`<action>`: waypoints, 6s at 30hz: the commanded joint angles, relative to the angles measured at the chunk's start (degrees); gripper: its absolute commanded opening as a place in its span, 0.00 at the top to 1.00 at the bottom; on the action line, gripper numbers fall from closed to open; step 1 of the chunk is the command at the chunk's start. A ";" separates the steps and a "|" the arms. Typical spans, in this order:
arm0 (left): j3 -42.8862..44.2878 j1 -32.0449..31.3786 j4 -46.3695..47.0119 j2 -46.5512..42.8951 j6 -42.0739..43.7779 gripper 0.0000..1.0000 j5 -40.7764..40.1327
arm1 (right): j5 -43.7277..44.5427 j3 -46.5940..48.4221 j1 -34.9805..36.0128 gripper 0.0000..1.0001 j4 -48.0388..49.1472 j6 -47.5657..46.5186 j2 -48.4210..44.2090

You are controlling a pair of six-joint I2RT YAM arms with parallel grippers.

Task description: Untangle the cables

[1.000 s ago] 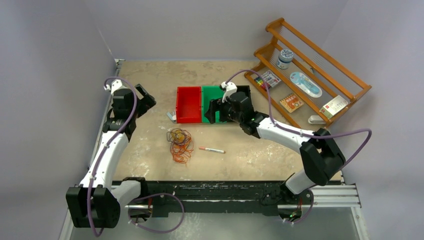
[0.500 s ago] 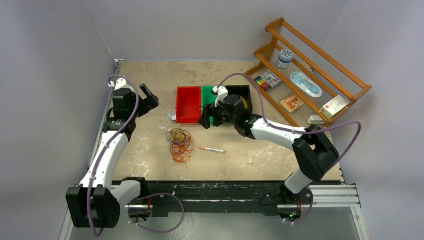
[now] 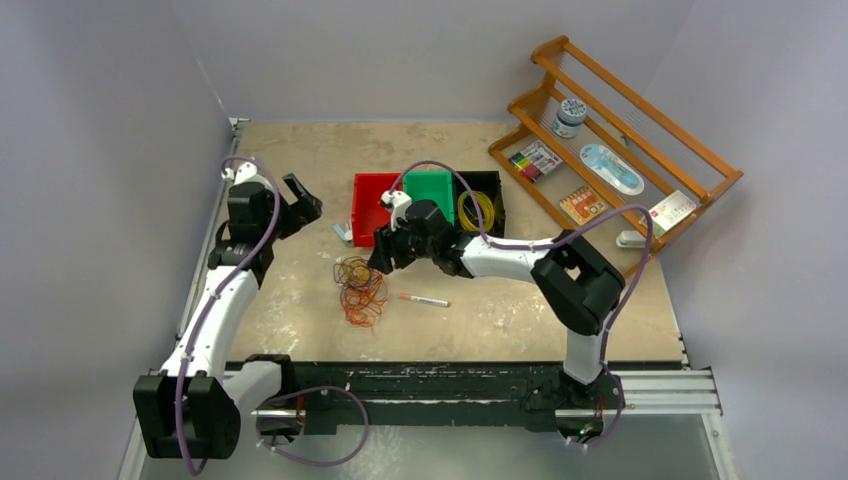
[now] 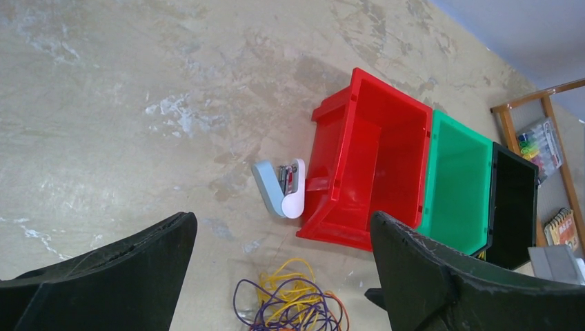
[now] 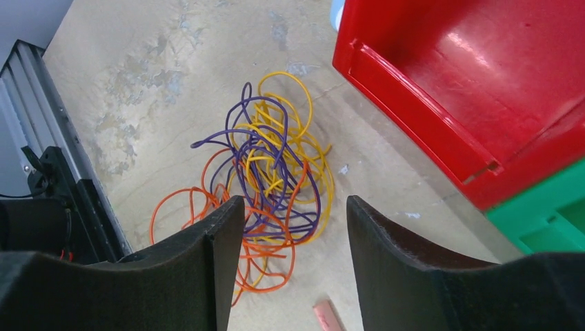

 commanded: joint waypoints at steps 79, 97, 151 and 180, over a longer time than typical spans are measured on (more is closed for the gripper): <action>-22.42 -41.27 42.92 9.46 12.38 0.31 -11.14 | -21.64 -2.87 -12.44 1.00 4.95 13.50 -8.45; -27.36 -41.35 52.43 21.85 8.04 0.53 -8.53 | -21.12 -5.81 -18.11 1.00 6.79 16.40 -18.92; -29.90 -41.31 41.21 8.89 3.14 0.52 -18.67 | 10.54 22.48 -19.05 1.00 -13.25 -10.08 -34.94; -10.52 -26.08 7.68 -7.21 -0.67 0.29 -24.16 | 4.27 21.36 -19.05 1.00 -8.23 -8.33 -19.10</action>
